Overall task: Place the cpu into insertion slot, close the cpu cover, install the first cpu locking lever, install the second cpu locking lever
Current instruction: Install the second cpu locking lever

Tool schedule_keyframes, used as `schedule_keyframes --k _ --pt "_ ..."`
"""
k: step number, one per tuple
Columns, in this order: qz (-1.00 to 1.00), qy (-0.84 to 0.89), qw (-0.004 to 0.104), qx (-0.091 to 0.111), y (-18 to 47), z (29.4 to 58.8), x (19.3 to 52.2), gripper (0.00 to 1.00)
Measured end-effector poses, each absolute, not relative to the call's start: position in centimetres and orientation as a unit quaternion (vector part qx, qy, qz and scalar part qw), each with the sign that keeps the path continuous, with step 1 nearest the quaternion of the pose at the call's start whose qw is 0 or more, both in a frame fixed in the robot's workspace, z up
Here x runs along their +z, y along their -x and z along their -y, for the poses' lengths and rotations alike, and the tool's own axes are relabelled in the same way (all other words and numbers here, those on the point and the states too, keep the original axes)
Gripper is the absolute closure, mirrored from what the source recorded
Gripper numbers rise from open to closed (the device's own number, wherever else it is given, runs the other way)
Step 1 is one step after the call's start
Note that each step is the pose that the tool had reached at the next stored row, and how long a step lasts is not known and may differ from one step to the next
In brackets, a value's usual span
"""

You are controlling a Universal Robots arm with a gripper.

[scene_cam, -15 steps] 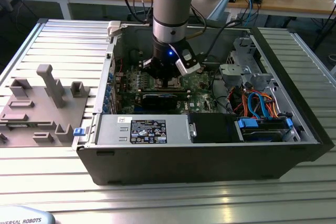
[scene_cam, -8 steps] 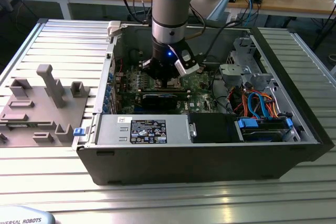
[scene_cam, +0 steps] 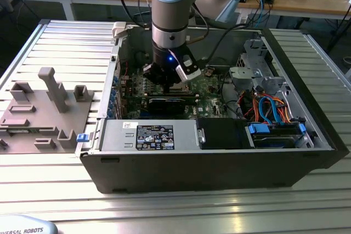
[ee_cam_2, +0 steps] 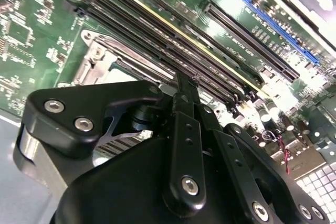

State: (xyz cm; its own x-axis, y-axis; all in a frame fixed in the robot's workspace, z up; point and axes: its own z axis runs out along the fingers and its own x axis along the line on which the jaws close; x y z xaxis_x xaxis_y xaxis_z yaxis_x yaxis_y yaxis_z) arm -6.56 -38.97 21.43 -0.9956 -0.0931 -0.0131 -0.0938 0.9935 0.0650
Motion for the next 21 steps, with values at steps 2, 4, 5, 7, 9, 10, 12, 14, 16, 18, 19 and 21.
schedule_keyframes --k 2,4,5,7,9,10,12,14,16,18,19,21 --pt "-0.998 0.047 0.005 0.033 7.0 39.0 21.3 0.89" --pt "-0.998 0.047 0.005 0.034 7.2 39.0 21.2 0.89" --pt "-0.998 0.047 0.005 0.035 7.3 39.0 21.1 0.89" --pt "-0.998 0.047 0.005 0.035 7.6 39.0 21.1 0.89" --pt "-0.998 0.047 0.005 0.036 7.9 39.0 21.0 0.89" --pt "-0.998 0.047 0.005 0.036 8.0 39.0 21.0 0.89" --pt "-0.998 0.047 0.005 0.036 8.1 38.9 20.9 0.89" --pt "-0.998 0.048 0.005 0.036 8.2 38.9 20.8 0.89" --pt "-0.998 0.05 0.005 0.036 8.2 38.8 20.7 0.89" --pt "-0.998 0.052 0.005 0.036 8.2 38.6 20.6 0.89" --pt "-0.998 0.053 0.005 0.036 8.2 38.5 20.6 0.89" --pt "-0.998 0.055 0.005 0.036 8.2 38.4 20.5 0.89"
